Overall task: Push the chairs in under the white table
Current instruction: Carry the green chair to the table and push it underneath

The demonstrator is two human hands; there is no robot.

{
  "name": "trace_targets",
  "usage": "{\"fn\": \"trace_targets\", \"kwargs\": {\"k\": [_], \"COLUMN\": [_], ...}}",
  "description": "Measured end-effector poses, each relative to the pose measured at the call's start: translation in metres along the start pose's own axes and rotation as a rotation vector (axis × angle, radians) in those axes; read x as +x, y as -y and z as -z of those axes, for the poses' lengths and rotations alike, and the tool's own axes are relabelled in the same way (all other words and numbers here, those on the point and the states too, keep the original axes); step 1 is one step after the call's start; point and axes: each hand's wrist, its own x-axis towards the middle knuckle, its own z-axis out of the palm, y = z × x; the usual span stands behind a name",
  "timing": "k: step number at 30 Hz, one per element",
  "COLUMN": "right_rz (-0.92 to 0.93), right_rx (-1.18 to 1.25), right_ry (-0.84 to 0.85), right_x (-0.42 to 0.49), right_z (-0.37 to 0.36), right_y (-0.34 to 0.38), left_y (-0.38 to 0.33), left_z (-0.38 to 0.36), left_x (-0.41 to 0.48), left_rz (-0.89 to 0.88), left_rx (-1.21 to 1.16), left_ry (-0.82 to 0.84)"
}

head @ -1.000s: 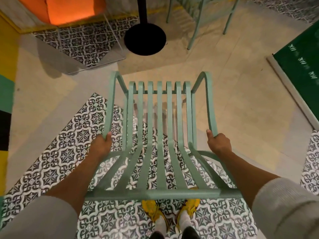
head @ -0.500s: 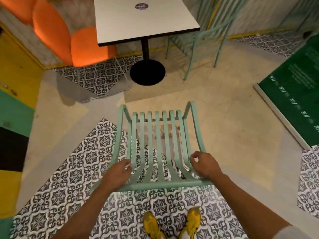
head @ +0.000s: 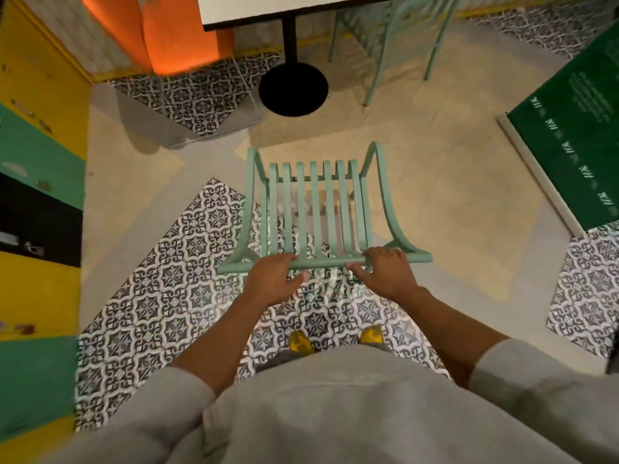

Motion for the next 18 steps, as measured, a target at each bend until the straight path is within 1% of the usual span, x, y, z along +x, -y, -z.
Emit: {"fn": "trace_targets", "kwargs": {"k": [5, 11, 14, 18], "right_rz": [0.017, -0.042, -0.064, -0.082], "right_rx": [-0.076, -0.184, -0.214, -0.231], "right_ry": [-0.034, 0.017, 0.028, 0.098], "right_x": [-0.004, 0.003, 0.012, 0.031], "right_z": [-0.009, -0.009, -0.008, -0.001], "right_y": [-0.003, -0.005, -0.006, -0.010], "left_y": [0.009, 0.015, 0.014, 0.014], "left_z": [-0.009, -0.019, -0.020, -0.014], "left_x": [-0.002, 0.009, 0.018, 0.028], "left_rz": [-0.009, 0.023, -0.009, -0.015], "left_rx": [0.001, 0.088, 0.153, 0.173], "left_ry": [-0.066, 0.053, 0.060, 0.061]}}
